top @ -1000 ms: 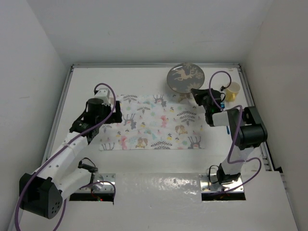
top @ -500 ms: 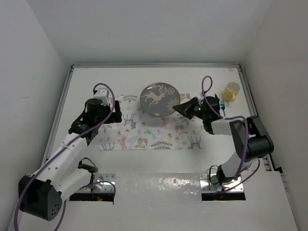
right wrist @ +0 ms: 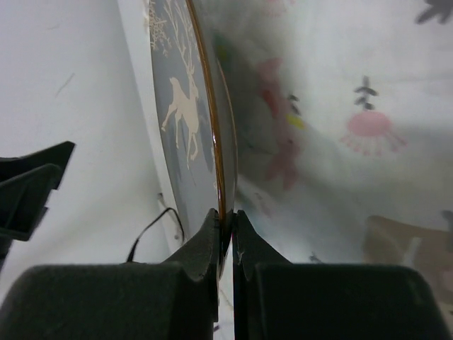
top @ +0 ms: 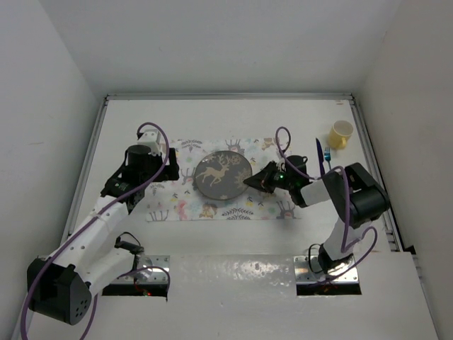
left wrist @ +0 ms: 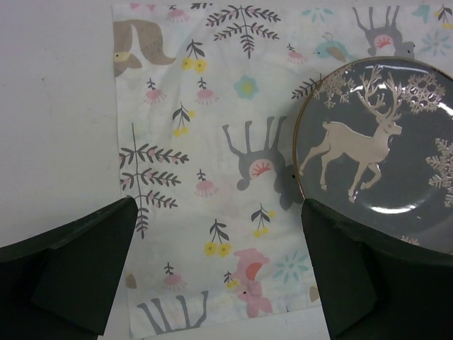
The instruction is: Set the dinner table for one person
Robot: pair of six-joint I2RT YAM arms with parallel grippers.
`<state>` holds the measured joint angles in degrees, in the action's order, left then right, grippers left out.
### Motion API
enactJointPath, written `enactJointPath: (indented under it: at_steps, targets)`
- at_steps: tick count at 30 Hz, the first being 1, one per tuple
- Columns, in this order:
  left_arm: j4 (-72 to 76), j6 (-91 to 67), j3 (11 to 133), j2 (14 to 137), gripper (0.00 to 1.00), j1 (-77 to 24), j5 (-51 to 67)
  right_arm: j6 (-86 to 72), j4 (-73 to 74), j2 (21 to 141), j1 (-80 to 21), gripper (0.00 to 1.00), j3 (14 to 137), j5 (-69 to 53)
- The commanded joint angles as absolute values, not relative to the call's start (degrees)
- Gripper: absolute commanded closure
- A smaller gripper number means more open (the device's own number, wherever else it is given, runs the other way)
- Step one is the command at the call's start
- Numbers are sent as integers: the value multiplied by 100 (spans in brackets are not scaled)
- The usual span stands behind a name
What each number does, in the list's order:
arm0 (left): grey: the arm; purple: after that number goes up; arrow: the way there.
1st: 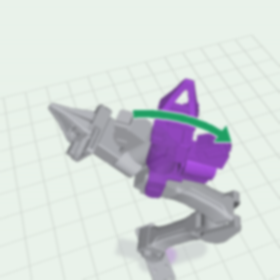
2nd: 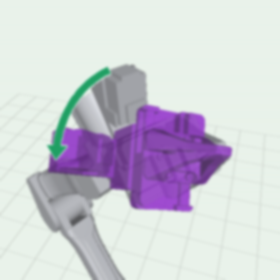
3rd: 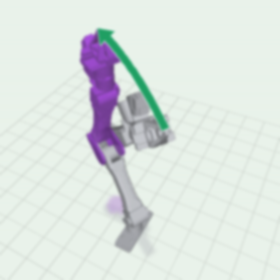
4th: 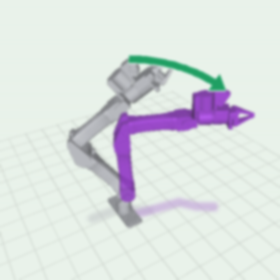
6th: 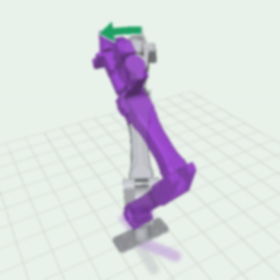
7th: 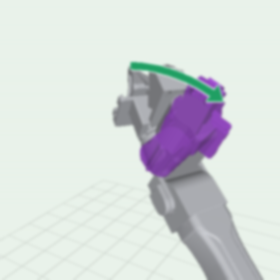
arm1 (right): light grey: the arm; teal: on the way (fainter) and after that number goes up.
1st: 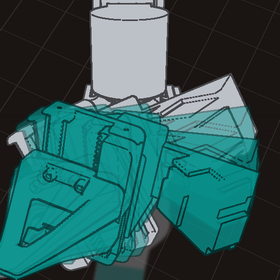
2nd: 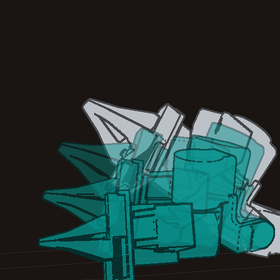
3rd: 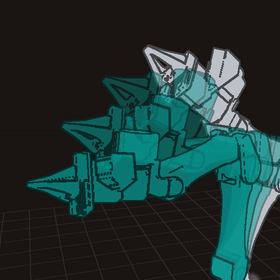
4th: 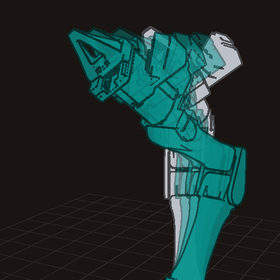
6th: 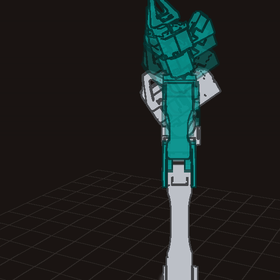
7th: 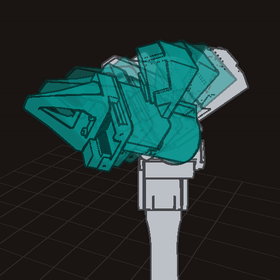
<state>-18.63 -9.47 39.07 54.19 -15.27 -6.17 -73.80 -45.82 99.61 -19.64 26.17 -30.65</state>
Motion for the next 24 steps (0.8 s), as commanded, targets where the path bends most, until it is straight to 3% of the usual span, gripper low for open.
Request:
enactJointPath:
  at_steps: [1, 6, 14, 19, 20, 24]
  targets:
    - [-1644, -967, 3911, 5300, 0, -1476, -580, -7058, -5809, 10072, -1969, 100, 2576, -3401]
    - [-1652, -967, 3911, 5300, 0, -1468, -580, -6979, -6274, 10511, -1969, 97, 2409, -3533]
    - [-1679, -967, 3911, 5300, 0, -1468, -624, -6304, -5714, 10399, -1855, 55, 2057, -3305]
    - [-1705, -975, 3929, 5309, 0, -1468, -659, -5033, -3336, 9406, -1547, 43, 2310, -2753]
    - [-1714, -976, 3937, 5300, 0, -1468, -677, -4705, -2156, 9195, -1529, 42, 2477, -2325]
    - [-1758, -993, 3964, 5317, 0, -1468, -764, -3456, 85, 8387, -1433, 41, 3705, -952]
